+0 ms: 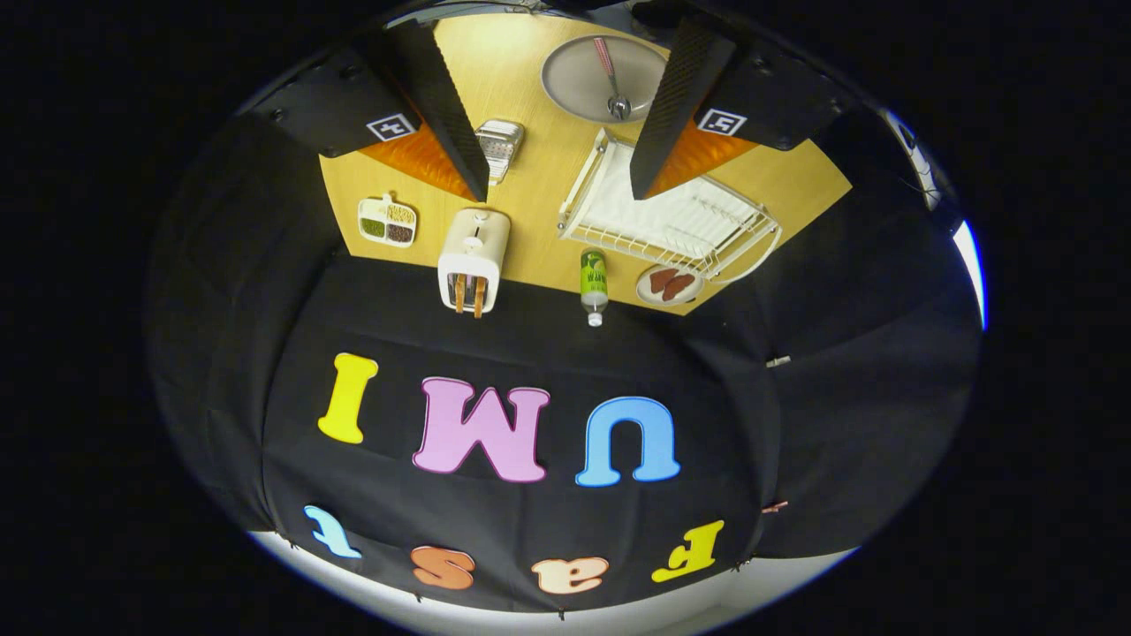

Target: Take the plate from the dish rack, then take the spoon from the basket and place it into the plate.

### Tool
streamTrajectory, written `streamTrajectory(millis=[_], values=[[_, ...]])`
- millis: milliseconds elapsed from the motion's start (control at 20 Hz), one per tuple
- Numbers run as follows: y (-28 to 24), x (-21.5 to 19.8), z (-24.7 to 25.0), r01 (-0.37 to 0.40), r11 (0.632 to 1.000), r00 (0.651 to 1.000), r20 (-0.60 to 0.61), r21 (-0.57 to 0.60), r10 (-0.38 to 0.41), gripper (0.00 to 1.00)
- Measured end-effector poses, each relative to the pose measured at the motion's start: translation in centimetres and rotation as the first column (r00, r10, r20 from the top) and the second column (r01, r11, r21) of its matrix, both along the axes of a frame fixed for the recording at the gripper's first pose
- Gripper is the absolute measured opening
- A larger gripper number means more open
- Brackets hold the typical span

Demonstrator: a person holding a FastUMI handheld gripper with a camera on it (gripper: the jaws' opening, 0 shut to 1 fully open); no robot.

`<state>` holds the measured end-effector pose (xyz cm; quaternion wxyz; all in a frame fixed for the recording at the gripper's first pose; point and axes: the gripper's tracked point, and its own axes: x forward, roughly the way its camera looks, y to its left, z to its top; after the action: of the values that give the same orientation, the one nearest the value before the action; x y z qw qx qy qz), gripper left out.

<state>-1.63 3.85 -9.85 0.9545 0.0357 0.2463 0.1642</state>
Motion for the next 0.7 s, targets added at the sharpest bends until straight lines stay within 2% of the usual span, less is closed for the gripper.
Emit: streamTrajectory(millis=[300,700], values=[[-0.4,1.0,5.2,0.009,1.0,0.99,0.142,-0.014,-0.007,0.99],[-2.1,1.3,12.8,0.071,0.997,0.949,0.308,-0.007,-0.065,0.97]])
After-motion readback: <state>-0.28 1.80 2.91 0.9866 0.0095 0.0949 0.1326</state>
